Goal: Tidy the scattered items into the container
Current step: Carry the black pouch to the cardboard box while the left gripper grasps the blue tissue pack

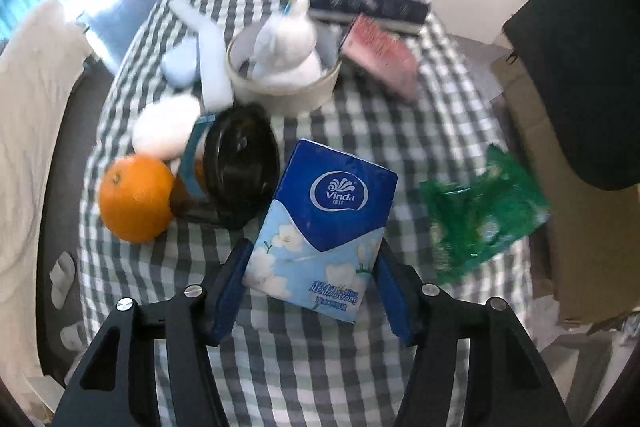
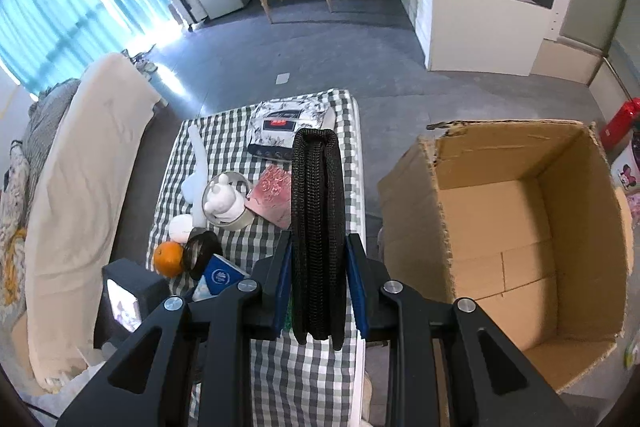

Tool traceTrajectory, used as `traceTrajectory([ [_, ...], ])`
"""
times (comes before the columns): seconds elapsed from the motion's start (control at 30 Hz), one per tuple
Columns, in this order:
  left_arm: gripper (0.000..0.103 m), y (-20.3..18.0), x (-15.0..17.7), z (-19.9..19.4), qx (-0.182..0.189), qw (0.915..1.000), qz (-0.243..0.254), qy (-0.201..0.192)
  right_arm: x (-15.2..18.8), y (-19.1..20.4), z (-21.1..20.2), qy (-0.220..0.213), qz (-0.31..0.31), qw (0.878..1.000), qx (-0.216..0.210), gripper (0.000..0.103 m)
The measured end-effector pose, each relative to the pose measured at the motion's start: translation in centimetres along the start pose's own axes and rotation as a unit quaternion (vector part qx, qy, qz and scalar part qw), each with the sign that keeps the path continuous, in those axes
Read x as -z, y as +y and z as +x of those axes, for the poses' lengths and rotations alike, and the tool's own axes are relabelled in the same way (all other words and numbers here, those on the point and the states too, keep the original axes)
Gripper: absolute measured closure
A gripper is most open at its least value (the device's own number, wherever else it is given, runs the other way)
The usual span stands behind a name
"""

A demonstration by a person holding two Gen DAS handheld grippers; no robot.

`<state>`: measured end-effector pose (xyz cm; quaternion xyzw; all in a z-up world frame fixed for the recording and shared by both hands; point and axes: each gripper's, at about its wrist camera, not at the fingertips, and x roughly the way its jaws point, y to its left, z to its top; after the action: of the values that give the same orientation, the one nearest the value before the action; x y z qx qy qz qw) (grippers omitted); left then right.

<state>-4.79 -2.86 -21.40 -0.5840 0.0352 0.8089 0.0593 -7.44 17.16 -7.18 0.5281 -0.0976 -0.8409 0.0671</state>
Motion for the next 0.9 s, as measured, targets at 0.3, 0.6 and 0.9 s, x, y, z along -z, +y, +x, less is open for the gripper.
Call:
traceTrajectory([
  [0.3, 0.043, -3.0, -1.5, -6.4, 0.021, 0.9988, 0.035, -0.027, 0.4, -3.0, -5.9, -0.040, 0.035, 0.998, 0.020, 0.078],
  [0.6, 0.043, -14.3, -4.3, -11.6, 0.106, 0.9867, 0.110, -0.055, 3.0, -11.5, -10.3, -0.042, 0.093, 0.991, 0.092, 0.078],
  [0.9, 0.043, -24.0, -5.0, -9.1, 0.112, 0.9795, 0.161, -0.043, 7.3, -18.7, -5.9, 0.005, 0.144, 0.982, 0.118, 0.078],
])
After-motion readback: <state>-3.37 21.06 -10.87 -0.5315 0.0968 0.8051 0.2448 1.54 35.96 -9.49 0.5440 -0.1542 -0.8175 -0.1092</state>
